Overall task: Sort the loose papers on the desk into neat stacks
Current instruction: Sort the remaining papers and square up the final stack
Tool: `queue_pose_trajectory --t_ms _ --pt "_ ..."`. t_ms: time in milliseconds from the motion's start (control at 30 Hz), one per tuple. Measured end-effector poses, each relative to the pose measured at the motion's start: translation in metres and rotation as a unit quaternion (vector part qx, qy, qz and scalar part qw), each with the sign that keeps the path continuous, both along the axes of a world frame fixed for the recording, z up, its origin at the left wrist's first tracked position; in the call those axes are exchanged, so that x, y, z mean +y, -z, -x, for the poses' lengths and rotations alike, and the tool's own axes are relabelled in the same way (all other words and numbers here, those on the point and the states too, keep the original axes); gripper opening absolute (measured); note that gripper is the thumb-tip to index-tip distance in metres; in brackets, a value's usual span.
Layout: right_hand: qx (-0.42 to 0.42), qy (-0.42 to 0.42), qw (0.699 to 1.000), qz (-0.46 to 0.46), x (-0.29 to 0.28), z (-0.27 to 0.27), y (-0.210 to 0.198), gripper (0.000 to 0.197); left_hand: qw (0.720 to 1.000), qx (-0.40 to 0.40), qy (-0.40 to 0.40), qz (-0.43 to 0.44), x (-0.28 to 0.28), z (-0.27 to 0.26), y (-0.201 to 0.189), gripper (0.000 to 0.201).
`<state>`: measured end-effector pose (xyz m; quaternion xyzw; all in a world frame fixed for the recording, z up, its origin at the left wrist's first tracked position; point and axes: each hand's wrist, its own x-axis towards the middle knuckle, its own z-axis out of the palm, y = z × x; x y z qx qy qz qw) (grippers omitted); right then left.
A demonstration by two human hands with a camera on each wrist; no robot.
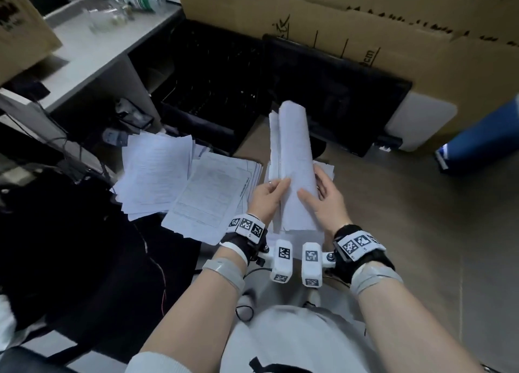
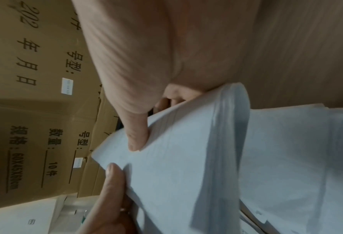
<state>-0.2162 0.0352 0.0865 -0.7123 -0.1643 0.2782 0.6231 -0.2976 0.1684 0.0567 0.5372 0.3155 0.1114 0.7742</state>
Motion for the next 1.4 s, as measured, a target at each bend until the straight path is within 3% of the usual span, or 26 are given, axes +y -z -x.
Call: queue_pose_trajectory --t_ms 67,167,367,467,633,733,800,867,900,967,1033,1167,1233,1400 --pt "-0.002 -0.015 1.0 0.004 -0.001 -0.007 -0.004 0.061 1.0 0.009 0.025 -0.008 -0.002 -0.003 -0.003 0.03" --pt "-0.005 -0.029 0.999 0.014 -0.002 -0.02 -0.008 0.057 1.0 0.012 0.004 -0.017 -0.006 -0.009 -0.014 0.028" --pt "0.002 -0.127 0.992 0.017 0.0 -0.046 -0.012 0.076 0.987 0.055 -0.102 -0.108 -0.003 -0.029 -0.01 0.065" --pt "-0.002 -0.132 0.991 0.029 0.001 -0.06 -0.014 0.067 0.984 0.067 -0.131 -0.101 -0.014 -0.034 -0.022 0.041" --pt "0.015 -0.131 0.991 0.022 0.01 -0.067 -0.005 0.054 0.973 0.088 -0.2 -0.067 -0.017 -0.033 -0.031 0.037" --pt "0.019 -0.116 0.993 0.013 0.018 -0.063 -0.007 0.029 0.969 0.067 -0.233 -0.057 -0.011 -0.03 -0.027 0.042" --pt "0.029 -0.111 0.993 0.002 0.025 -0.062 -0.01 0.023 0.965 0.06 -0.249 -0.062 -0.001 -0.027 -0.015 0.065" --pt "0.037 -0.109 0.993 0.004 0.034 -0.062 -0.013 0.02 0.969 0.055 -0.238 -0.043 0.011 -0.025 -0.016 0.078" --pt "0.036 -0.107 0.994 0.005 0.04 -0.061 -0.014 0.02 0.975 0.046 -0.216 -0.035 0.016 -0.023 -0.024 0.067" --pt "0.039 -0.093 0.995 0.005 0.054 -0.056 -0.014 0.021 0.985 0.033 -0.166 -0.043 0.03 -0.02 -0.033 0.028" --pt "0.034 -0.069 0.997 0.001 0.071 -0.048 -0.014 0.021 0.987 0.019 -0.155 -0.047 0.048 -0.014 -0.037 0.016" --pt "0.017 -0.045 0.999 0.018 0.112 -0.028 -0.017 0.024 0.983 0.035 -0.157 -0.084 0.098 0.001 -0.028 0.035" --pt "0.001 -0.036 0.999 0.02 0.131 -0.016 -0.02 0.037 0.983 0.037 -0.154 -0.09 0.122 0.01 -0.033 0.044" --pt "-0.002 -0.045 0.999 -0.006 0.167 0.01 -0.034 0.042 0.984 0.031 -0.144 -0.098 0.164 0.025 -0.027 0.048"
